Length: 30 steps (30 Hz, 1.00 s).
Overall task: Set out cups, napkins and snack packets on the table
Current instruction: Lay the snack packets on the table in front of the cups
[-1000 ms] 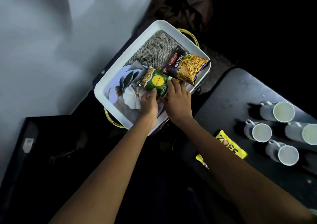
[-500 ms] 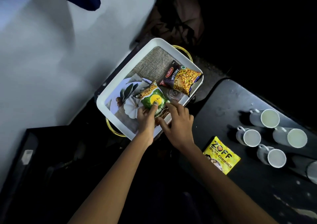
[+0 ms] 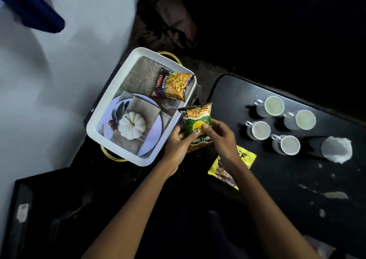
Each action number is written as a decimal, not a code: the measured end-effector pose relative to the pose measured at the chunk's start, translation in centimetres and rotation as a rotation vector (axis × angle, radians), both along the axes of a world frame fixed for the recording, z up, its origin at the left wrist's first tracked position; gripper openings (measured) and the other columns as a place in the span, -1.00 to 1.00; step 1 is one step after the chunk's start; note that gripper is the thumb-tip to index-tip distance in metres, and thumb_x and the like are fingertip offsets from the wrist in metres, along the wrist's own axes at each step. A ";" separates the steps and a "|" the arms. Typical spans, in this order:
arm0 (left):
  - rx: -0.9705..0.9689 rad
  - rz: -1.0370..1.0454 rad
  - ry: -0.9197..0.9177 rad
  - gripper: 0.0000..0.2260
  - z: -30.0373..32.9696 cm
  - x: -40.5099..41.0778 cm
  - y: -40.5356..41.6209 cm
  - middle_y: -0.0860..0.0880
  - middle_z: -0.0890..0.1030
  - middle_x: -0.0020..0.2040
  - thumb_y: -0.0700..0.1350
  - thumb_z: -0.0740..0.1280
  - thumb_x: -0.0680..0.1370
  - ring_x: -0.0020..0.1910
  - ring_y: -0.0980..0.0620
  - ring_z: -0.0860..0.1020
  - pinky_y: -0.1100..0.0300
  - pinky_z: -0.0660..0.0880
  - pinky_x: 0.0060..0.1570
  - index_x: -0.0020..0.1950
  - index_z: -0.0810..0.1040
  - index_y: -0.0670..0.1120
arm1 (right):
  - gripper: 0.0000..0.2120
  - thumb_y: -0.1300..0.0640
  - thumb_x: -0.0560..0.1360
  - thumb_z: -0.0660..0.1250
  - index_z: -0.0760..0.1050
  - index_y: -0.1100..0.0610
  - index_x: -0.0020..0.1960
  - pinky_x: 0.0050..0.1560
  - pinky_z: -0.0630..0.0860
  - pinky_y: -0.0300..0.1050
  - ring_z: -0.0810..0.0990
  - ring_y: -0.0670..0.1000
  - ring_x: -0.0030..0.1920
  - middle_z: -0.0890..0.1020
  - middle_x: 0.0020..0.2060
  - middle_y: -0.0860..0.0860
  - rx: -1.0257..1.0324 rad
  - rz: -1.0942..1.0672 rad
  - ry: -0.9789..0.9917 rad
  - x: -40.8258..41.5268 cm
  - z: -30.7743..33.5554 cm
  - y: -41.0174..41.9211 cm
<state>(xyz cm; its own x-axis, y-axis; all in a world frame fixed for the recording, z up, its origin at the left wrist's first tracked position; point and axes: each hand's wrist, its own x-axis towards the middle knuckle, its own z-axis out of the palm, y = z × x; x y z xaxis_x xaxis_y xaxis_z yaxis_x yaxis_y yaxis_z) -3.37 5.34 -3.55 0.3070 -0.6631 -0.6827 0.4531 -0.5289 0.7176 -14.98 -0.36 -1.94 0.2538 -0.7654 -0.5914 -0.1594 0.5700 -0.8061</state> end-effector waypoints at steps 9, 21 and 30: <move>0.063 -0.278 0.030 -0.79 -0.5 -7.7 -0.3 0.04 0.65 -0.09 -0.14 0.30 0.56 -0.18 0.23 0.64 0.37 0.54 -0.17 0.18 0.54 -0.12 | -0.71 0.19 0.41 0.46 0.56 0.29 0.09 -0.03 0.61 -0.03 0.65 0.03 -0.14 0.68 -0.10 0.16 0.130 -0.435 0.054 -9.0 -1.2 2.6; 0.084 -1.055 -0.787 -0.53 -5.8 -15.5 1.7 0.02 0.24 0.50 -0.07 0.26 0.54 0.42 -0.06 0.23 0.01 0.30 0.31 0.45 0.30 -0.02 | -0.66 0.06 0.50 0.37 0.50 0.26 0.17 -0.20 0.54 -0.30 0.60 -0.08 -0.15 0.62 -0.12 0.03 0.173 -0.676 0.334 -20.5 -7.6 8.0; 0.023 -1.477 -1.133 -0.33 -8.8 -16.8 2.3 -0.04 -0.23 0.57 0.01 0.20 0.59 0.54 -0.11 -0.25 -0.09 -0.21 0.48 0.54 -0.17 0.09 | -0.73 0.06 0.56 0.26 0.47 0.18 0.19 -0.04 0.49 -0.13 0.58 0.03 0.01 0.61 0.05 0.10 0.163 -0.498 0.434 -22.7 -11.2 8.8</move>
<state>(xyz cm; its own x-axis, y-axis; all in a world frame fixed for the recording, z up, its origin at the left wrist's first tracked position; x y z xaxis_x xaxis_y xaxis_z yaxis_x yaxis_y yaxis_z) -20.16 7.60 -12.32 -0.1784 -0.7785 -0.6017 -0.9542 -0.0122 0.2988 -37.64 8.45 -13.15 -0.3925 -0.6216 -0.6779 -0.1360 0.7682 -0.6256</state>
